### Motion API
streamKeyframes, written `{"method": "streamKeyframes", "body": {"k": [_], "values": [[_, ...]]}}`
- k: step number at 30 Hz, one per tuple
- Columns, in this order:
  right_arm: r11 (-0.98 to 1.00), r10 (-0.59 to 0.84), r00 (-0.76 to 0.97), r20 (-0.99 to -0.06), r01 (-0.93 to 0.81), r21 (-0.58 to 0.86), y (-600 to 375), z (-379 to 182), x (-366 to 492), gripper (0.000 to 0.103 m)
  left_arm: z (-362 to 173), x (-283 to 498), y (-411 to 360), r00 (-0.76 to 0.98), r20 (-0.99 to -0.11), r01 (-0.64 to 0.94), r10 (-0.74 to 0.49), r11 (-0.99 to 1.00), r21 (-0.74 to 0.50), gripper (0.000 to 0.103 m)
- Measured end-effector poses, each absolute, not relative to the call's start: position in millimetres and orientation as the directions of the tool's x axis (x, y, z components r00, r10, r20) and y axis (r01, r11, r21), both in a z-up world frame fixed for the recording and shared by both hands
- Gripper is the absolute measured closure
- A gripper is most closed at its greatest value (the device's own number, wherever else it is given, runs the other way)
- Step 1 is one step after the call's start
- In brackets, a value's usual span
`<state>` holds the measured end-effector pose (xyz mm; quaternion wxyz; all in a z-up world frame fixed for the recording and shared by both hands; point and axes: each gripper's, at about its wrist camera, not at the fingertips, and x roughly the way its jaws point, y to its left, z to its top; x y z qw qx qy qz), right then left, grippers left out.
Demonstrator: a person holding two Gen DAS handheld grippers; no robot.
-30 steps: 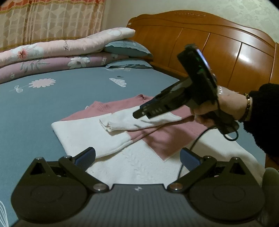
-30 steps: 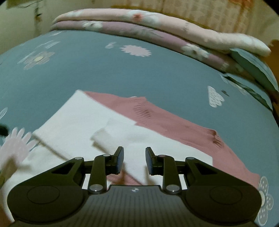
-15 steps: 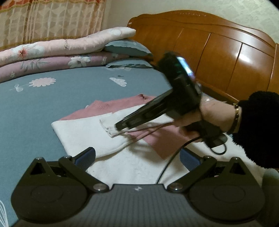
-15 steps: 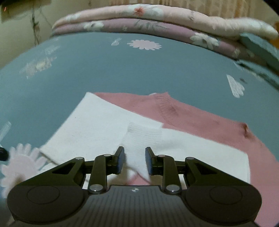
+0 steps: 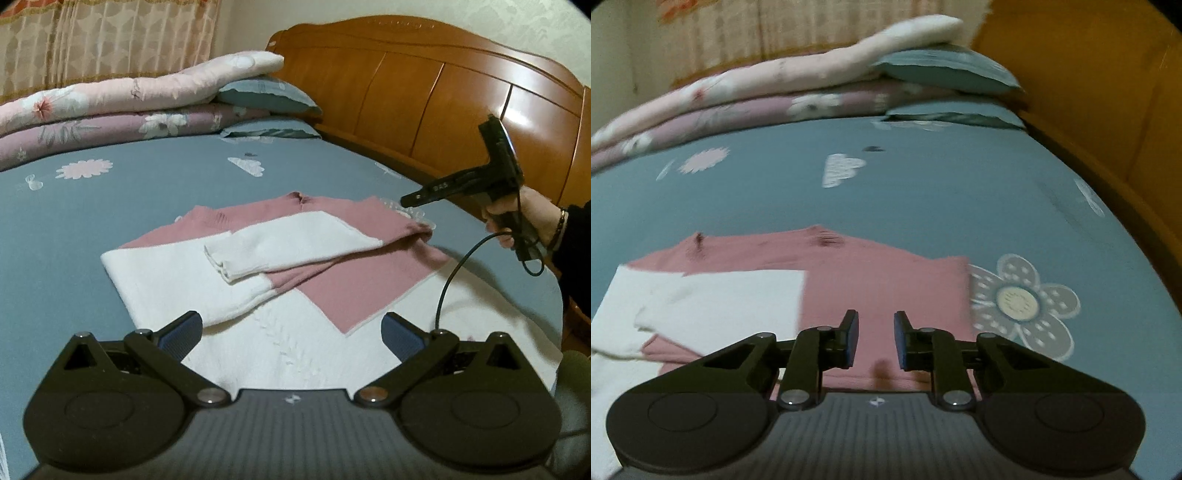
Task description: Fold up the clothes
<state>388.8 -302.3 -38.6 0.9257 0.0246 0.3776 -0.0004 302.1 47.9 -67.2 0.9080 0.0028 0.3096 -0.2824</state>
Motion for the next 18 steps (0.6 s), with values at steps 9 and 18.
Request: {"method": "streamKeyframes", "body": {"k": [9, 18], "values": [[0.992, -0.033, 0.650, -0.759, 0.114, 0.054, -333, -84, 394, 0.084, -74, 304, 46, 0.639, -0.583, 0.510, -0.501, 0.844, -0.166, 0.001], [0.992, -0.022, 0.682, -0.731, 0.106, 0.068, -327, -67, 397, 0.085, -75, 303, 44, 0.635, -0.586, 0.516, -0.503, 0.841, -0.162, 0.001]]}}
